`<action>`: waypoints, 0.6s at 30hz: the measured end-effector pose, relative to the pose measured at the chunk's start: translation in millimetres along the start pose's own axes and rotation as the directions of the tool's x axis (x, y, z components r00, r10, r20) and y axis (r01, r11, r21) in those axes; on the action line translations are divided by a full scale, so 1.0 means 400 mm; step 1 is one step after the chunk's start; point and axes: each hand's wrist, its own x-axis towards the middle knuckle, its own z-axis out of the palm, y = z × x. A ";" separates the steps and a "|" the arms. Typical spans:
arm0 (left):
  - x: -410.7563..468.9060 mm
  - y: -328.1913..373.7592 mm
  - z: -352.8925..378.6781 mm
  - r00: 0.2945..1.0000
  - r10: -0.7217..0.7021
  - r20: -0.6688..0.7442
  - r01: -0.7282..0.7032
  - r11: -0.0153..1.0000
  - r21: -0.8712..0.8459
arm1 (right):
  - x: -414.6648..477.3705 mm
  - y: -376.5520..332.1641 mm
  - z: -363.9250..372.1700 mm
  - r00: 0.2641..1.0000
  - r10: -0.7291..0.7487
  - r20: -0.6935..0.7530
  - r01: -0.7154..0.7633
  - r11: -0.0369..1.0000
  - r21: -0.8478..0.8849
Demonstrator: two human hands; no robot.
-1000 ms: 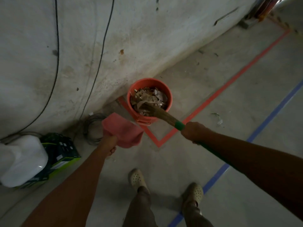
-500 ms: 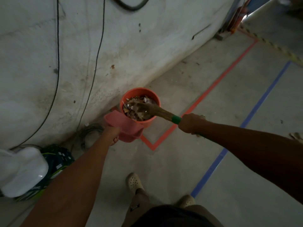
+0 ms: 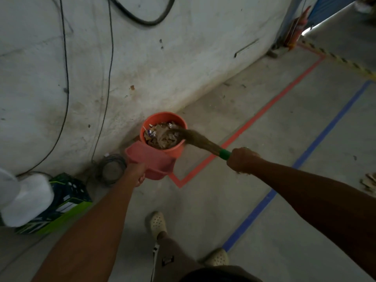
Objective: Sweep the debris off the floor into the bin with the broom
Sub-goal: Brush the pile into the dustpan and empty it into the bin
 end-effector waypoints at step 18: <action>0.089 0.167 0.379 0.983 0.186 -0.009 -0.185 0.981 0.051 | 0.193 0.356 0.002 0.990 0.136 0.021 -0.137 0.954 0.267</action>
